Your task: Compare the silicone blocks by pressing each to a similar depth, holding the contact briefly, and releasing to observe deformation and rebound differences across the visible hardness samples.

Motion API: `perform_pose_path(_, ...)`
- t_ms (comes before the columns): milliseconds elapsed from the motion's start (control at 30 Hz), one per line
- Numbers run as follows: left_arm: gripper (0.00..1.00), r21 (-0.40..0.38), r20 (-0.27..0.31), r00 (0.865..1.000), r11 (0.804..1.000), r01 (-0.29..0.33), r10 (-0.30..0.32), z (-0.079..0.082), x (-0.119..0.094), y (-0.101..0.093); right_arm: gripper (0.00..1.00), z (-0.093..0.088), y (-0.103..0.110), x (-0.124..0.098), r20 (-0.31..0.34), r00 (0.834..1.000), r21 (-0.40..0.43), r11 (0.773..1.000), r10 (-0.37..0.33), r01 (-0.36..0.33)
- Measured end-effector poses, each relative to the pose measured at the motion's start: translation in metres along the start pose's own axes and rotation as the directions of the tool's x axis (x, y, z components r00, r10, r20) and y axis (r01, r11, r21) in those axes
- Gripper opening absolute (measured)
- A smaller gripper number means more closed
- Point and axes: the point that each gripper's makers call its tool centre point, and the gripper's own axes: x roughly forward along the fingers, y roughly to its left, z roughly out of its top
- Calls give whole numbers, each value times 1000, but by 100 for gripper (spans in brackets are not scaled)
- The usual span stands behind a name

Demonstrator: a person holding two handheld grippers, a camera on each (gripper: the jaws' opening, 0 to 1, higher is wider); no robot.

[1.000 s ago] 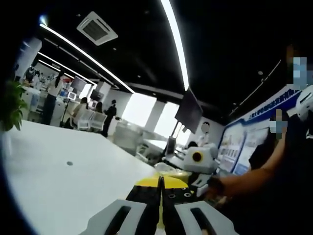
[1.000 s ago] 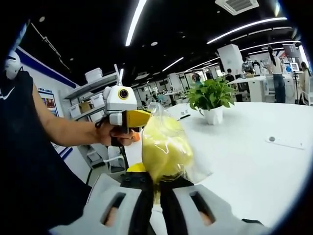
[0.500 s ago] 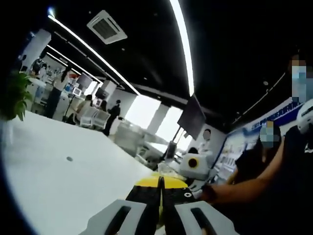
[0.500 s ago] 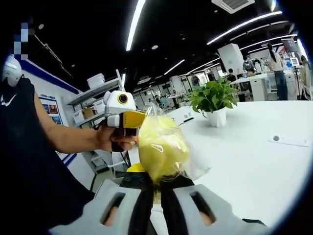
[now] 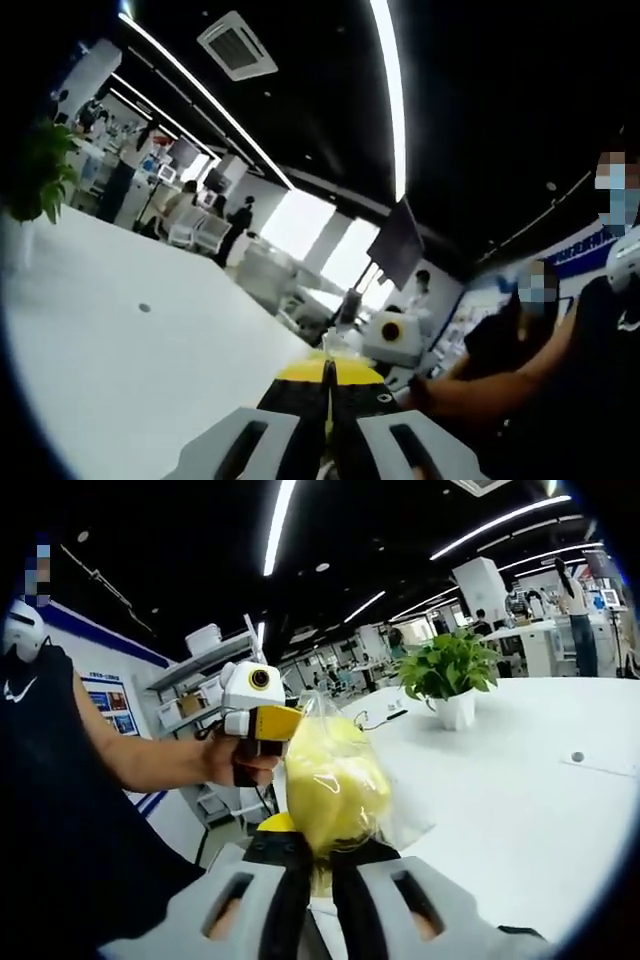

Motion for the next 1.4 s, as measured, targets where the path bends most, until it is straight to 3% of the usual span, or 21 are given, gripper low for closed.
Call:
perform_pose_path(133,0,43,16,999,999,-31,31,3,-2,2,5,1,-2,3,-6,1000,-36,999,-6,6)
perform_pose_path(267,0,6,17,999,999,-33,33,6,-4,-2,6,4,-3,6,53,999,-46,999,-7,10)
perform_pose_path(433,0,6,19,999,1000,-30,30,9,-6,-5,10,6,-2,9,74,997,-47,999,0,3)
perform_pose_path(500,0,-29,11,1000,999,-20,20,10,-5,-6,18,5,-5,10,67,997,-59,998,-22,26)
perform_pose_path(600,0,-13,-6,1000,1000,-23,22,12,-2,-5,34,2,-11,10,48,997,-71,995,-60,64)
perform_pose_path(733,0,3,-16,1000,1000,-20,20,14,3,-4,53,6,-21,5,69,991,-87,989,-114,120)
perform_pose_path(800,0,2,-15,1000,1000,-20,20,13,4,-2,58,12,-32,-6,108,978,-134,972,-181,195)
perform_pose_path(900,0,-11,-10,1000,1000,-25,25,12,5,1,69,12,-46,-21,117,958,-142,950,-262,278)
perform_pose_path(1000,0,-41,-5,998,997,-69,68,9,5,10,84,4,-80,-51,122,888,-183,870,-443,458)
perform_pose_path(1033,0,-55,-2,997,996,-71,71,9,4,13,90,0,-86,-59,121,873,-171,856,-473,488)
perform_pose_path(1133,0,-81,11,997,993,-80,82,6,1,21,96,-14,-97,-85,119,843,-152,830,-524,537)
perform_pose_path(1233,0,-91,2,996,991,-93,94,4,-3,24,96,-23,-100,-105,120,836,-125,827,-535,547)
perform_pose_path(1400,0,-86,-6,993,990,-114,114,4,-13,28,96,-40,-104,-136,92,803,-152,788,-589,596)
